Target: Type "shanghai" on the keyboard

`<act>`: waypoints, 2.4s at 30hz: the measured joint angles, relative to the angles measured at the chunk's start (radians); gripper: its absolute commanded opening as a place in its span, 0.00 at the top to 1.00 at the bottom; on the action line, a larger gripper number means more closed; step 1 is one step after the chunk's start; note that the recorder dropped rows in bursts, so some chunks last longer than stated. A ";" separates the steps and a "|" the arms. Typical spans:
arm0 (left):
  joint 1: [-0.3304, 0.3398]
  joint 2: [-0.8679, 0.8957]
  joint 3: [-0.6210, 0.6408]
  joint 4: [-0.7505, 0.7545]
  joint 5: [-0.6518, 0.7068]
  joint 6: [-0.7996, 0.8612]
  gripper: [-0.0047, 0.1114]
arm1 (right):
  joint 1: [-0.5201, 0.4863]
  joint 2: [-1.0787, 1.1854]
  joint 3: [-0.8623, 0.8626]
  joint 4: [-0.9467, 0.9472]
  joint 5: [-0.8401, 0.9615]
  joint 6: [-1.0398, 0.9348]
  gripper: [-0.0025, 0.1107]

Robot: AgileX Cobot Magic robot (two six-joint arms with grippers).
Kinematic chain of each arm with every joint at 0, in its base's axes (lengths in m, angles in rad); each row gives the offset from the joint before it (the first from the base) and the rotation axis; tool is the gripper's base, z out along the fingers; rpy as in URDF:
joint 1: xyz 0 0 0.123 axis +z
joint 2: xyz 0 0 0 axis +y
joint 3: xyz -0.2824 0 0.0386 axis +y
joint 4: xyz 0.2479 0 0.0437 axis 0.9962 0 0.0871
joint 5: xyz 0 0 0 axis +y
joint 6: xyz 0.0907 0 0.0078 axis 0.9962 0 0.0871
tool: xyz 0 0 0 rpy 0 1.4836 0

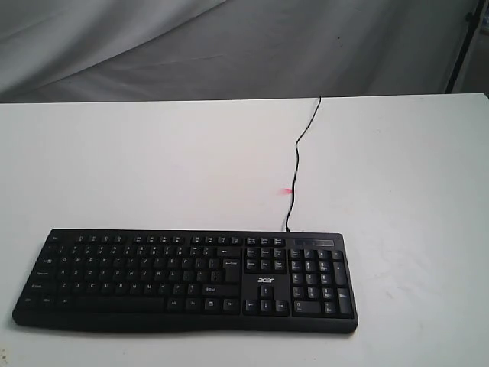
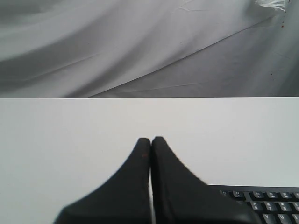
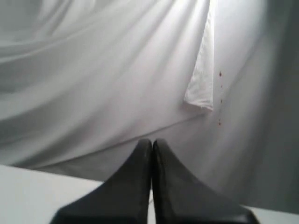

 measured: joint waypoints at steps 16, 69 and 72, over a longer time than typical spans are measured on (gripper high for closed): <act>0.000 0.000 0.000 0.000 0.000 0.000 0.95 | 0.000 0.000 0.000 0.000 -0.240 0.000 0.98; 0.000 0.000 0.000 0.000 0.000 0.000 0.95 | 0.000 0.844 -1.201 0.124 0.629 -0.143 0.98; 0.000 0.000 0.000 0.000 0.000 0.000 0.95 | 0.000 0.937 -1.282 0.240 0.718 -0.274 0.98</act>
